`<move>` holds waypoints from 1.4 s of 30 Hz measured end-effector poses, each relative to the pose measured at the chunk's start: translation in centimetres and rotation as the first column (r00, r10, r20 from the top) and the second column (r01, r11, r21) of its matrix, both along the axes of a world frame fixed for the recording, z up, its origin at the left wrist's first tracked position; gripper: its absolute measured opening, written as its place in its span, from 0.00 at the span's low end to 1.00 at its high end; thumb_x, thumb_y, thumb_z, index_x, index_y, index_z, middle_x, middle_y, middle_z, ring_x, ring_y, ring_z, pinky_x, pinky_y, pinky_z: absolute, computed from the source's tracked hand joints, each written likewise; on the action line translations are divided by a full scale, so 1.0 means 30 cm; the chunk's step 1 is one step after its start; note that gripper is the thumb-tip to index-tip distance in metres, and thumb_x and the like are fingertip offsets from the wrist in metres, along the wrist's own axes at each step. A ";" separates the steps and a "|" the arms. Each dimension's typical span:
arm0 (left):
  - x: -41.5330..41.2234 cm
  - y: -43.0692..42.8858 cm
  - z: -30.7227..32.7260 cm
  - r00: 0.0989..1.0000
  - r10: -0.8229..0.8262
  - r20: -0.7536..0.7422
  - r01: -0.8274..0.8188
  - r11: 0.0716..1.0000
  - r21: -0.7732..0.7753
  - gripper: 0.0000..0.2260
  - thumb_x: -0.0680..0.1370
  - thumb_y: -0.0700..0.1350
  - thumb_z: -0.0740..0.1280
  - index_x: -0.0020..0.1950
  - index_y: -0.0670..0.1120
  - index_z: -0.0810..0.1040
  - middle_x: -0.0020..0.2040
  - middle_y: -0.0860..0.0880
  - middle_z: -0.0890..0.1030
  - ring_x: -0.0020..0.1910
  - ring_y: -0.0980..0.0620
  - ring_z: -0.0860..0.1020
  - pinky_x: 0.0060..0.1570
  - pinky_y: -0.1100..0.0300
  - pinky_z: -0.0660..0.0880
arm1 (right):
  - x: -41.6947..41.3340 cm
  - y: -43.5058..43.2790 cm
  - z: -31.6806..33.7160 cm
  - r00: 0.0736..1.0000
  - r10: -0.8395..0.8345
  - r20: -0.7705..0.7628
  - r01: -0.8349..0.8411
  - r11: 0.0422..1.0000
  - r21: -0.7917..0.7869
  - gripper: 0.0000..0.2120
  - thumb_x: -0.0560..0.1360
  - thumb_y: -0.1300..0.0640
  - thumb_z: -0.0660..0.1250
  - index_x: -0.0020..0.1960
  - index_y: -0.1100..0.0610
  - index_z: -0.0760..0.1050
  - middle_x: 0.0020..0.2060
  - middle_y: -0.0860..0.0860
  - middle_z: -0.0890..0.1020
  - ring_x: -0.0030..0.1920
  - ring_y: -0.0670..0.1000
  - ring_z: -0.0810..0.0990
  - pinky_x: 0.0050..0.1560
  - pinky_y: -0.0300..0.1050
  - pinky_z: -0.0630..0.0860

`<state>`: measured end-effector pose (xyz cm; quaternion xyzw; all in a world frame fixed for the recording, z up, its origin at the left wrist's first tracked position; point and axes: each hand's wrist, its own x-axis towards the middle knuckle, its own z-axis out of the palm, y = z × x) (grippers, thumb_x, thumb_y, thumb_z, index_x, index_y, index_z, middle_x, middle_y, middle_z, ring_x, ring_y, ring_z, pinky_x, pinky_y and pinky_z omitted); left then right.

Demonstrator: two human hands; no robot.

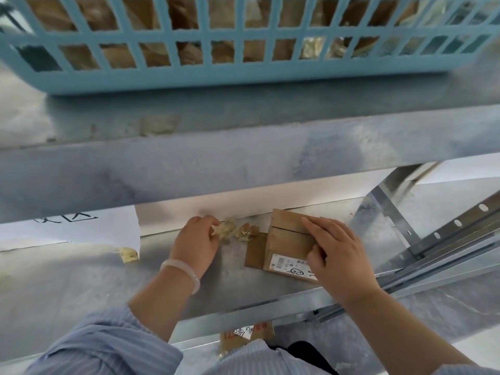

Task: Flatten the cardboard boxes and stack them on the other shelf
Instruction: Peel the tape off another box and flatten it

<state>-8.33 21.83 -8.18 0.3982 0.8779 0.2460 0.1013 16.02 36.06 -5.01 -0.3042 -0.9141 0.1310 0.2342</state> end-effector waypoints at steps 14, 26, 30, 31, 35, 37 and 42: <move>0.160 0.052 0.001 0.780 -0.546 -0.306 0.488 0.836 -0.251 0.18 0.78 0.47 0.60 0.67 0.55 0.73 0.70 0.55 0.71 0.73 0.48 0.63 0.71 0.47 0.52 | 0.112 0.043 0.004 0.973 -0.190 0.134 0.228 0.887 -0.401 0.33 0.68 0.30 0.60 0.71 0.36 0.62 0.72 0.38 0.60 0.67 0.45 0.66 0.64 0.46 0.69; 0.115 0.065 -0.016 0.865 -0.408 -0.293 0.240 0.848 -0.473 0.22 0.80 0.47 0.52 0.74 0.54 0.62 0.74 0.56 0.60 0.73 0.48 0.53 0.73 0.45 0.44 | 0.156 0.066 0.033 0.979 -0.165 0.119 0.201 0.869 -0.453 0.29 0.71 0.40 0.68 0.69 0.39 0.64 0.71 0.41 0.64 0.63 0.41 0.66 0.64 0.41 0.67; 0.111 0.067 -0.009 0.889 -0.374 -0.264 0.286 0.904 -0.318 0.16 0.80 0.50 0.55 0.66 0.55 0.71 0.73 0.55 0.62 0.70 0.48 0.59 0.69 0.52 0.57 | 0.159 0.050 0.033 0.975 -0.213 0.069 0.220 0.849 -0.481 0.30 0.67 0.37 0.69 0.66 0.38 0.65 0.66 0.39 0.66 0.60 0.43 0.70 0.59 0.40 0.69; 0.110 0.068 -0.008 0.887 -0.382 -0.261 0.311 0.910 -0.275 0.15 0.80 0.51 0.56 0.65 0.54 0.73 0.72 0.54 0.64 0.69 0.48 0.61 0.68 0.52 0.59 | 0.156 0.045 0.034 0.968 -0.245 0.059 0.242 0.838 -0.490 0.29 0.65 0.35 0.70 0.63 0.38 0.65 0.62 0.38 0.67 0.58 0.42 0.72 0.57 0.40 0.70; 0.150 0.072 0.036 0.944 -0.329 0.038 0.320 0.935 0.156 0.12 0.80 0.52 0.59 0.60 0.55 0.78 0.57 0.58 0.75 0.56 0.61 0.73 0.59 0.62 0.71 | 0.148 0.033 0.036 0.933 -0.346 0.097 0.353 0.828 -0.436 0.26 0.62 0.29 0.68 0.54 0.38 0.64 0.52 0.36 0.66 0.49 0.39 0.72 0.46 0.37 0.71; 0.200 0.074 0.065 0.922 -0.312 0.228 0.233 0.919 0.317 0.06 0.79 0.52 0.62 0.51 0.60 0.77 0.48 0.61 0.79 0.48 0.65 0.76 0.49 0.66 0.73 | 0.148 0.033 0.032 0.930 -0.362 0.064 0.350 0.817 -0.458 0.21 0.66 0.32 0.68 0.53 0.39 0.67 0.50 0.35 0.69 0.49 0.38 0.72 0.45 0.36 0.70; 0.286 0.076 0.124 0.693 -0.268 0.669 0.019 0.935 0.355 0.08 0.81 0.43 0.62 0.51 0.56 0.78 0.52 0.51 0.81 0.49 0.56 0.81 0.46 0.56 0.81 | 0.146 0.058 0.046 0.863 -0.501 -0.065 0.356 0.694 -0.626 0.05 0.79 0.50 0.63 0.52 0.40 0.73 0.47 0.40 0.80 0.45 0.39 0.77 0.37 0.32 0.69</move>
